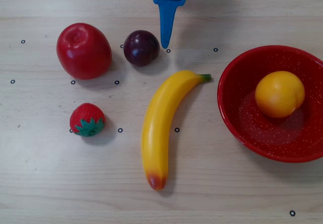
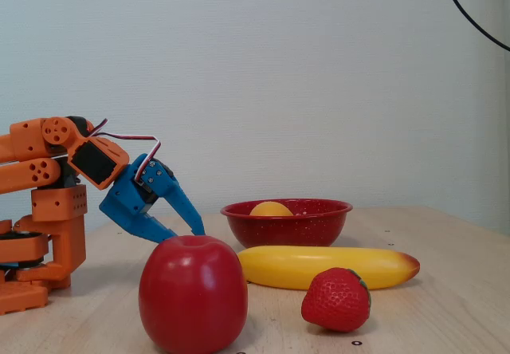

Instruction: Put the peach in the red bowl.

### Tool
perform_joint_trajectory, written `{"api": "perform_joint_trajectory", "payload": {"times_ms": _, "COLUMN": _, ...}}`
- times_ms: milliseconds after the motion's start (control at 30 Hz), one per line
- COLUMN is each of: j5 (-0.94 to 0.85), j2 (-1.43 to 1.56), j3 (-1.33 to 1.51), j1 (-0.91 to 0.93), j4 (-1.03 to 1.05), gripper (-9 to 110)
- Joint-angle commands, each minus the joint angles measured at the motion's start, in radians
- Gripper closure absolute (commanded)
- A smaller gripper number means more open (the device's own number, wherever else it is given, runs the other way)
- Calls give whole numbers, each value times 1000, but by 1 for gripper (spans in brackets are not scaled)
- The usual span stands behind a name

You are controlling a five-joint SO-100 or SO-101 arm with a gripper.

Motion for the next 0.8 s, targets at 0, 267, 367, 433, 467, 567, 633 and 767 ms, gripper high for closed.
{"api": "perform_joint_trajectory", "payload": {"times_ms": 0, "j5": -64, "j2": 14, "j3": 14, "j1": 9, "j4": -6, "gripper": 101}}
{"api": "perform_joint_trajectory", "payload": {"times_ms": 267, "j5": -178, "j2": 14, "j3": 11, "j1": 0, "j4": -6, "gripper": 101}}
{"api": "perform_joint_trajectory", "payload": {"times_ms": 367, "j5": -173, "j2": 14, "j3": 11, "j1": 0, "j4": -6, "gripper": 101}}
{"api": "perform_joint_trajectory", "payload": {"times_ms": 433, "j5": -173, "j2": 14, "j3": 12, "j1": 0, "j4": -8, "gripper": 101}}
{"api": "perform_joint_trajectory", "payload": {"times_ms": 467, "j5": -175, "j2": 14, "j3": 12, "j1": 0, "j4": -9, "gripper": 101}}
{"api": "perform_joint_trajectory", "payload": {"times_ms": 567, "j5": -176, "j2": 14, "j3": 12, "j1": 0, "j4": -11, "gripper": 101}}
{"api": "perform_joint_trajectory", "payload": {"times_ms": 633, "j5": -176, "j2": 14, "j3": 12, "j1": 0, "j4": -12, "gripper": 101}}
{"api": "perform_joint_trajectory", "payload": {"times_ms": 767, "j5": -176, "j2": 14, "j3": 12, "j1": 0, "j4": -12, "gripper": 101}}
